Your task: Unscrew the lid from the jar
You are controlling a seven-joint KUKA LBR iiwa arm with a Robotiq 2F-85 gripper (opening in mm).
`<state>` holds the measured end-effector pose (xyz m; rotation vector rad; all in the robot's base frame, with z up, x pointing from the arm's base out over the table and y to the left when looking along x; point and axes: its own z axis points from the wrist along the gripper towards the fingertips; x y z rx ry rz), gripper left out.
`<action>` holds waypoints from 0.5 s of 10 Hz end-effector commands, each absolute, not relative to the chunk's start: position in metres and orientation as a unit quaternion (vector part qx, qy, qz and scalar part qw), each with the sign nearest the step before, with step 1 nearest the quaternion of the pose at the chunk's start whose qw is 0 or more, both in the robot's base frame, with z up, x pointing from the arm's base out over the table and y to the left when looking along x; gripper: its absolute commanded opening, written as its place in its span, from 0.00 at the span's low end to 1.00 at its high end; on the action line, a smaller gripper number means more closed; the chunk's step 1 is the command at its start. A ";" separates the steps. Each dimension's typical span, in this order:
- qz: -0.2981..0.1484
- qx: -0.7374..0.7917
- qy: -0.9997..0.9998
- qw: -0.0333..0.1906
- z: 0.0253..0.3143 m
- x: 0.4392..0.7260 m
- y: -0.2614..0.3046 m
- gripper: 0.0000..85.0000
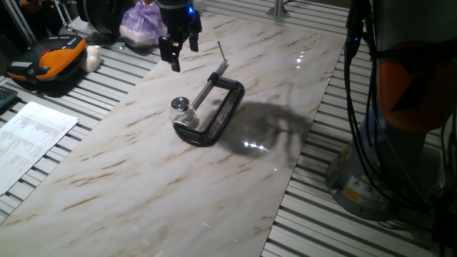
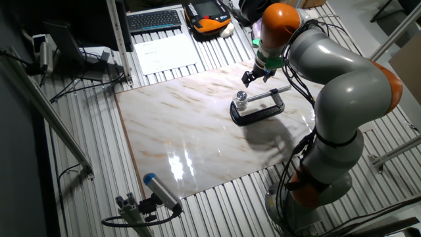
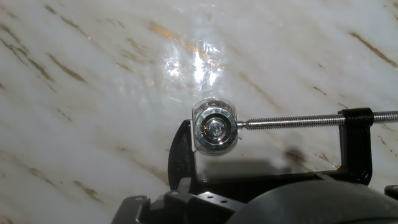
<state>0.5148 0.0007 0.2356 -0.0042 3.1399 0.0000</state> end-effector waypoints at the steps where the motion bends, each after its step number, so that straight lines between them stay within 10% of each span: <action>1: 0.012 -0.024 0.999 -0.022 0.236 0.515 0.001 0.00; 5: 0.012 -0.023 0.999 -0.024 0.239 0.515 0.002 0.00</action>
